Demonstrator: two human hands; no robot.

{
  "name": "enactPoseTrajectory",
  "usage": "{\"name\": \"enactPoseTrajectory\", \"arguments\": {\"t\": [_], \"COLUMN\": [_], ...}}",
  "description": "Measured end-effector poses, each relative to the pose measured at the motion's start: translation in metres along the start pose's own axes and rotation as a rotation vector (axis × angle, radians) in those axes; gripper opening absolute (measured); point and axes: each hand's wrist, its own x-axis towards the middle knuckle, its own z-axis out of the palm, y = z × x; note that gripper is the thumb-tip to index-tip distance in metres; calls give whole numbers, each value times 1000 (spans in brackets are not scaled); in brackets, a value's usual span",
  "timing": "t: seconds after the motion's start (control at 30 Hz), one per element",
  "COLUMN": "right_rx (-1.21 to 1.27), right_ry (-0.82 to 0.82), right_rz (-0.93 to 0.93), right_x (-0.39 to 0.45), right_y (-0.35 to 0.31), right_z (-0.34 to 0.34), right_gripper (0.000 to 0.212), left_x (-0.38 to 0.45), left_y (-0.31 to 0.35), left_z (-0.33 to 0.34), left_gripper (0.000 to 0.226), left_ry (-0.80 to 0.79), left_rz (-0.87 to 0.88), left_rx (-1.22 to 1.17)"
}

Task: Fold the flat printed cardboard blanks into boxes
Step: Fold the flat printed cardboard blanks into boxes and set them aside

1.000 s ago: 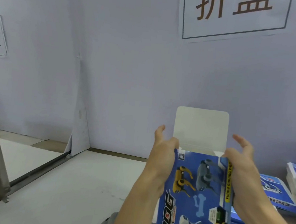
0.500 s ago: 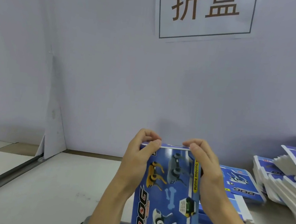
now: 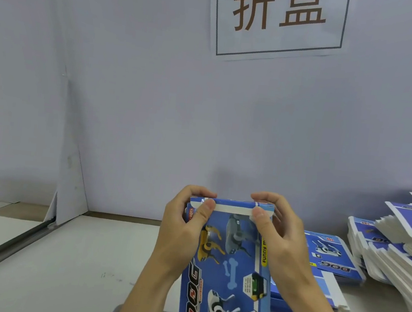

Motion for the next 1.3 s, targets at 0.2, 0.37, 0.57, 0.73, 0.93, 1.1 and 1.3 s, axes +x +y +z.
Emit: {"name": "enactPoseTrajectory", "arguments": {"t": [0.2,0.37,0.57,0.73,0.93,1.1,1.3], "right_rx": [50,-31,451,537,-73,-816,-1134], "right_ry": [8,127,426,556,332,-350,-500], "right_rz": [27,-17,269,384,416,511,544], "right_x": [0,3,15,13,13,1,-1], "right_y": [-2,-1,-1,2,15,24,31], "right_z": [-1,1,-37,-83,-74,-61,-51], "right_gripper": [13,31,37,35,21,50,45], "left_x": [2,3,-7,5,14,8,0], "left_y": [3,-1,-6,1,12,-13,-32], "left_z": [4,-3,-31,-40,-85,-39,-5], "left_gripper": [24,60,65,70,103,46,36], "left_ry": [-9,-90,-823,-297,459,136,-267], "left_rz": [7,-137,-526,-415,-340,-456,-448], "left_rx": [7,-25,203,-103,-269,158,545]}}
